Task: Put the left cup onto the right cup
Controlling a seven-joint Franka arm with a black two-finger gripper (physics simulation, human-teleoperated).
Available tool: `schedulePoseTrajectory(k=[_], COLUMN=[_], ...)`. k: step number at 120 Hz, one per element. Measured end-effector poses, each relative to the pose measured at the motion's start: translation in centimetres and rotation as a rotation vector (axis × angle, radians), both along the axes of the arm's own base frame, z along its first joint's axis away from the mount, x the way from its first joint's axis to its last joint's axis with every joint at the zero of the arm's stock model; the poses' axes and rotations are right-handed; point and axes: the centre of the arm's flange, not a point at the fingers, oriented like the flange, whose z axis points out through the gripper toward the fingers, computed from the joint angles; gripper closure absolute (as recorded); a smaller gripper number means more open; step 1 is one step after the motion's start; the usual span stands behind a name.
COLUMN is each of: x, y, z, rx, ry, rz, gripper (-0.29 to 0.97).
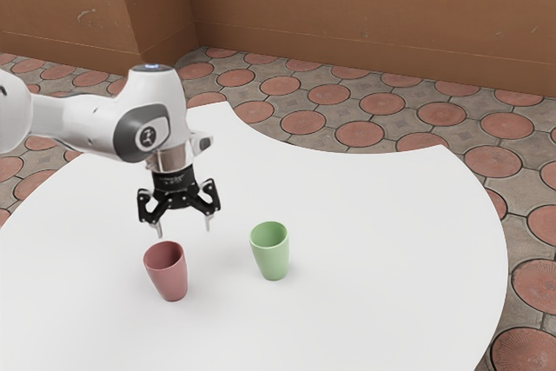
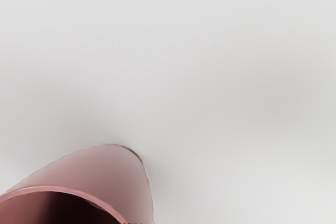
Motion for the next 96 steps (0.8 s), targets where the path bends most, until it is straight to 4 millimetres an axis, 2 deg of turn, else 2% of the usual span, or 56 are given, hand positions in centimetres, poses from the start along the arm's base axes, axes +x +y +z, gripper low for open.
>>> schedulePoseTrajectory(k=[24, 43, 96], x=[0.0, -1.0, -1.4], y=[-0.2, -0.1, -0.2], z=[-0.3, -1.0, -1.0], rx=[0.001, 0.003, 0.005], ry=[0.000, 0.007, -0.010], rz=[0.005, 0.014, 0.021], gripper=[0.00, 0.00, 0.00])
